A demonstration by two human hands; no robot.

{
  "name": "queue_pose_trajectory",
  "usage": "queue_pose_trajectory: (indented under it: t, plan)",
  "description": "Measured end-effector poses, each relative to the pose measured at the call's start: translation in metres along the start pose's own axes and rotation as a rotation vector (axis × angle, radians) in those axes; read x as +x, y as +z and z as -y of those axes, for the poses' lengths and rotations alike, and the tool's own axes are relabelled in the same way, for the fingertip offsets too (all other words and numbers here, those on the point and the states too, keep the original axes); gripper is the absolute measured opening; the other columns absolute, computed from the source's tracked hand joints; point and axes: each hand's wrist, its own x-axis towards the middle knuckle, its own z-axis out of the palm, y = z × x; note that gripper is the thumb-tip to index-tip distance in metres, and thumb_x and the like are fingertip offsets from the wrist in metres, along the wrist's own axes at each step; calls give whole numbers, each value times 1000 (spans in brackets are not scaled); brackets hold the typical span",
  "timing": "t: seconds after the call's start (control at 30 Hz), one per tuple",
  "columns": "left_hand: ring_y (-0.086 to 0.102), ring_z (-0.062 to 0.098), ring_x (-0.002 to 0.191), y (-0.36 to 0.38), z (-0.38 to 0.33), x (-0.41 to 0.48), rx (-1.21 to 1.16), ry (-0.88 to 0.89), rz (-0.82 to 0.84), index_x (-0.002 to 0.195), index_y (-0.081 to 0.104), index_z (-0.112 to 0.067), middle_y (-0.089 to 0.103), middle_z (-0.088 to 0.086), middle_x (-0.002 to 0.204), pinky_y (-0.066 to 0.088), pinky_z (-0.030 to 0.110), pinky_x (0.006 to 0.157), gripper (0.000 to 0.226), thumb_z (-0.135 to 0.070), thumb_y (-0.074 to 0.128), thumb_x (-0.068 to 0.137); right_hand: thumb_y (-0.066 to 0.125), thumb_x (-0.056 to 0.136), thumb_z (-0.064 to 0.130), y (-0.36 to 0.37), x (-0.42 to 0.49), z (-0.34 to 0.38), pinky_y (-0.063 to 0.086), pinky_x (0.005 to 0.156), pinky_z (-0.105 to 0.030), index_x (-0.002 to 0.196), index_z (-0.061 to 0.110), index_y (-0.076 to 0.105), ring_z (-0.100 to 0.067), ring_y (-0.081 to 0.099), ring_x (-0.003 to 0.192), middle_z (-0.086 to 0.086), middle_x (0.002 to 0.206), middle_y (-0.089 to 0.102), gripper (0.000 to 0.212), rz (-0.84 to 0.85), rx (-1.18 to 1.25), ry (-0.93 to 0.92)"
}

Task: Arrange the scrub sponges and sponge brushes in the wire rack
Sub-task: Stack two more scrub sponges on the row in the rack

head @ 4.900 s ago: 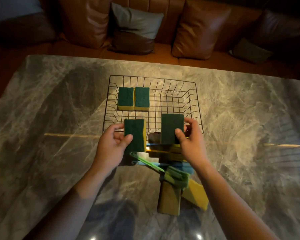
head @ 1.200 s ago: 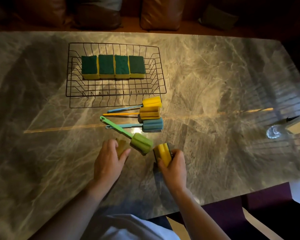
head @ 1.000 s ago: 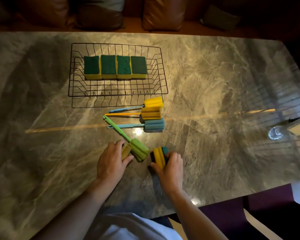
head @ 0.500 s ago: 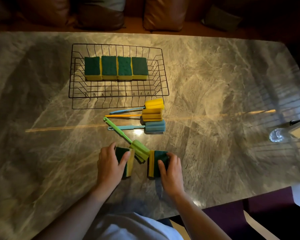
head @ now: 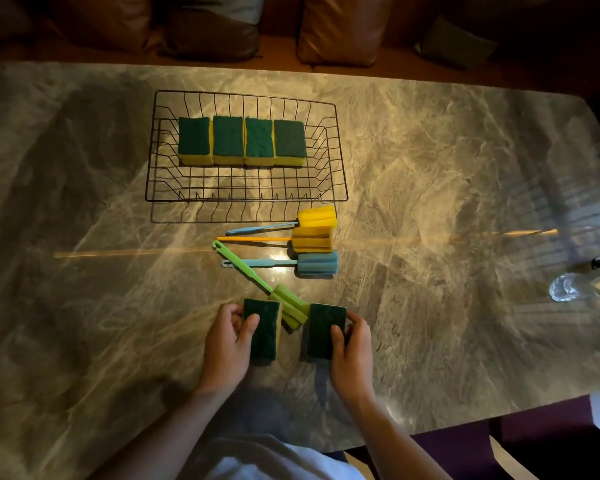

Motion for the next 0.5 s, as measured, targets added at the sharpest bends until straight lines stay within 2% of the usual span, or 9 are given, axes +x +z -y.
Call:
queue_pose_trajectory:
  t: [0.13, 0.23, 0.33, 0.5]
  plan:
    - [66, 1, 79, -14, -26, 7, -73, 74, -36, 102, 54, -33, 69, -8, 84, 50, 12, 63, 12, -37, 60, 93, 52, 103, 21, -8, 8, 15, 55, 90, -31, 133, 24, 47, -2, 55, 109, 3, 120, 54, 30, -99, 7, -52]
    - [68, 0, 83, -30, -47, 24, -133, 93, -73, 107, 56, -28, 70, -16, 91, 53, 13, 66, 19, -39, 60, 92, 53, 102, 20, -16, 21, 35, 58, 89, -45, 131, 21, 49, -14, 60, 108, -2, 117, 56, 29, -149, 39, -79]
    - [66, 1, 80, -48, -67, 51, -139, 143, -161, 109, 57, -22, 68, -7, 86, 52, 13, 65, 23, -39, 60, 93, 52, 103, 19, -18, 43, 68, 58, 87, -50, 131, 20, 50, -18, 61, 105, -5, 116, 57, 29, -152, 48, -138]
    - [61, 0, 71, -75, -102, 118, -141, 194, -261, 106, 57, -20, 63, -5, 82, 48, 11, 62, 14, -29, 63, 97, 53, 102, 21, 0, 96, 141, 55, 88, -54, 134, 15, 49, -25, 61, 106, -6, 115, 60, 33, -89, 86, -256]
